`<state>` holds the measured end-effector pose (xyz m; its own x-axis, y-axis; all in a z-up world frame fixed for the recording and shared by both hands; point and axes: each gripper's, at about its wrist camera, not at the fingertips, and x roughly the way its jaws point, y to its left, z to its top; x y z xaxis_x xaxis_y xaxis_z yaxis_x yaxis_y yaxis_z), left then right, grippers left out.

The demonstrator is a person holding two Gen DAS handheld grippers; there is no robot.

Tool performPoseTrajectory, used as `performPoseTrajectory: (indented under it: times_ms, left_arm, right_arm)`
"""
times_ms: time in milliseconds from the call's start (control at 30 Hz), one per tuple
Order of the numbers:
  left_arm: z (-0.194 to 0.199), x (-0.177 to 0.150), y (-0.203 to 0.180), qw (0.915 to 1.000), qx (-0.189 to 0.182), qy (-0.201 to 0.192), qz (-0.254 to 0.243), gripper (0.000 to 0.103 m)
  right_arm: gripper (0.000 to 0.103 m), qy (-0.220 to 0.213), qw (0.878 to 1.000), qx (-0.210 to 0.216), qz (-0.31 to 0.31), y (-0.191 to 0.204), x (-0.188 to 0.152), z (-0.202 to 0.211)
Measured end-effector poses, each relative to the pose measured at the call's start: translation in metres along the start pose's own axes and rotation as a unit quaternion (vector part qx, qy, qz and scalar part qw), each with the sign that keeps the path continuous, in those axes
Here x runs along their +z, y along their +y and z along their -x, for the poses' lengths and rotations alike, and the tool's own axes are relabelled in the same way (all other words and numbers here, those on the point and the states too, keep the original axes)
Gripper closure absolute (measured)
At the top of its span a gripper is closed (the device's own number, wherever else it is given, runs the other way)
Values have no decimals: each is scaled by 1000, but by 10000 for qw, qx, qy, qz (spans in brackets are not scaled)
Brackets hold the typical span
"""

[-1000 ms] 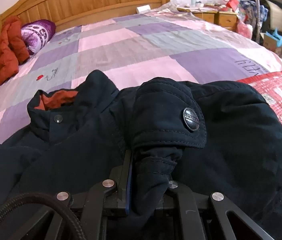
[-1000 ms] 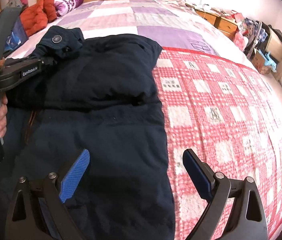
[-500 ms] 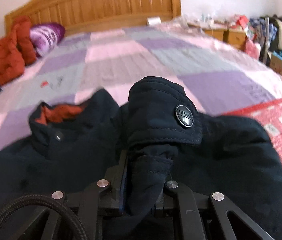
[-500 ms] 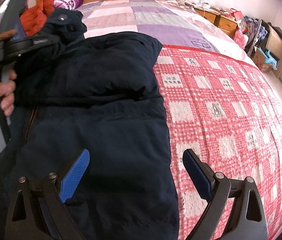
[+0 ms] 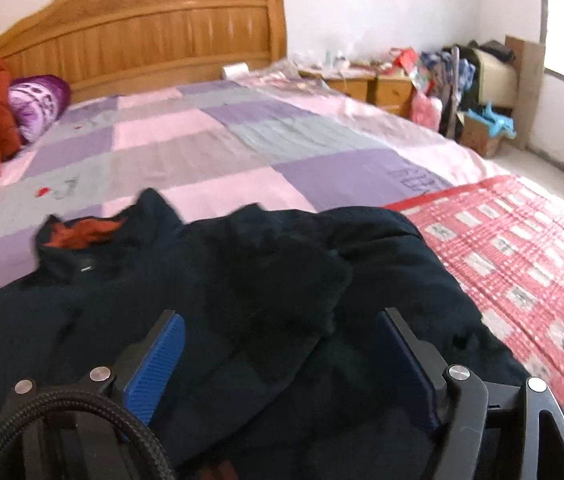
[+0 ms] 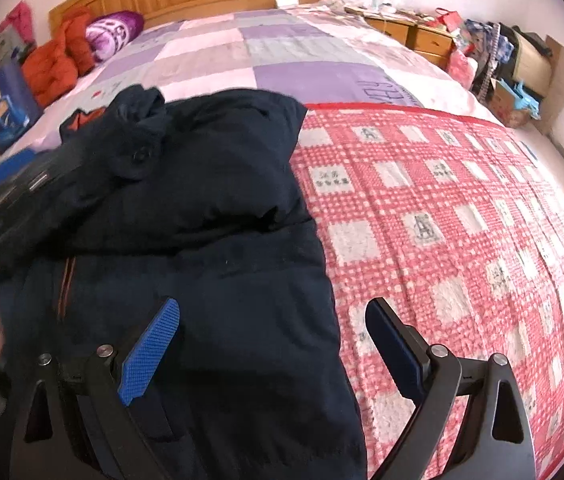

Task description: Fold large clothes

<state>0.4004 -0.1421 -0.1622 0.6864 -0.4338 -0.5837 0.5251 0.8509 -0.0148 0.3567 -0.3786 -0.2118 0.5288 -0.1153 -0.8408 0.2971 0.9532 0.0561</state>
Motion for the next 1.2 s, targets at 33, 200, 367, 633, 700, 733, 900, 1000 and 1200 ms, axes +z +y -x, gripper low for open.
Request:
performPoseTrajectory:
  times_ms: [33, 200, 367, 633, 700, 733, 900, 1000, 1200]
  left_arm:
    - [10, -3, 10, 9999, 135, -36, 87, 20]
    - [39, -32, 90, 9875, 1490, 13, 522, 17]
    - [27, -38, 200, 9607, 2345, 241, 1467, 17]
    - [-62, -76, 287, 9356, 2616, 1642, 1708, 7]
    - [-62, -73, 289, 9387, 2553, 1614, 1663, 8]
    - [-59, -72, 287, 9415, 2491, 1550, 1661, 12]
    - [-32, -59, 276, 9574, 2328, 934, 1432, 15]
    - [-59, -65, 276, 9560, 2413, 1320, 1016, 13]
    - [-72, -75, 319, 9441, 2226, 1536, 1885, 0]
  right_arm:
    - [7, -36, 10000, 29, -24, 1, 5, 1]
    - [7, -232, 9996, 70, 127, 22, 29, 3]
    - [7, -410, 9987, 91, 302, 54, 58, -4]
    - [7, -654, 9967, -55, 487, 111, 111, -33]
    - [7, -593, 9964, -40, 612, 126, 116, -41]
    - [7, -574, 9958, -43, 713, 135, 117, -45]
    - [7, -631, 9944, 177, 826, 165, 117, -59]
    - [6, -669, 9902, 165, 1216, 196, 115, -73]
    - [1, -152, 9978, -278, 586, 144, 128, -132]
